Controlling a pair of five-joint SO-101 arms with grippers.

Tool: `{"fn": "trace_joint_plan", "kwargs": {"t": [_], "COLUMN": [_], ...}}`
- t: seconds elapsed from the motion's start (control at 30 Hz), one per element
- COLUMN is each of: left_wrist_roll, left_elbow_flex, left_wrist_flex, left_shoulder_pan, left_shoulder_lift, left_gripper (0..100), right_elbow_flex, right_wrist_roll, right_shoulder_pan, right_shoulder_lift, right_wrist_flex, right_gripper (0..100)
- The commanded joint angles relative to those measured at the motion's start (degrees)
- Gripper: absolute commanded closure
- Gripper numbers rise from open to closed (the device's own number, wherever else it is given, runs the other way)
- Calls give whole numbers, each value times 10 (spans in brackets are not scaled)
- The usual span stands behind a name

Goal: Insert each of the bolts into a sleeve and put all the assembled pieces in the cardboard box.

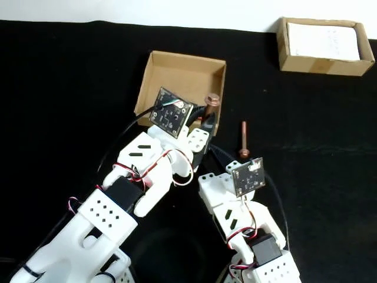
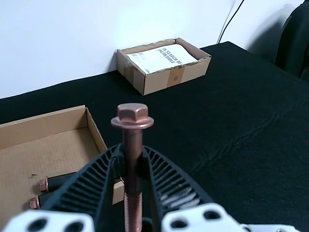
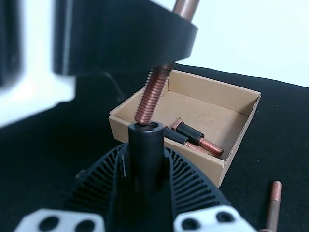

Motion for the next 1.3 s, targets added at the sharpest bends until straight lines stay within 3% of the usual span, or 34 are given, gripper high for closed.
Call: {"fn": "trace_joint_plan", "kwargs": {"t": [0.0, 0.2, 0.43, 0.6, 1.27], "left_wrist_roll": [4, 57, 61, 94, 97], "left_elbow_flex": [-23, -21, -4, -4, 0], "left_wrist_flex": [-9, 2, 19, -42, -67], "left_shoulder_pan": [7, 7, 7, 2, -15], "left_shoulder_lift": [-2, -42, -51, -48, 32], "left_gripper": [991, 991, 991, 991, 991], "right_elbow_flex": [2, 2, 2, 3, -1], "right_wrist_roll": [5, 4, 4, 4, 4], "right_shoulder_pan": [21, 26, 26, 26, 26], "right_shoulder_lift": [-5, -5, -5, -5, -5], "right_wrist_flex": [-15, -15, -15, -15, -15], "right_gripper": [992, 992, 992, 992, 992]}}
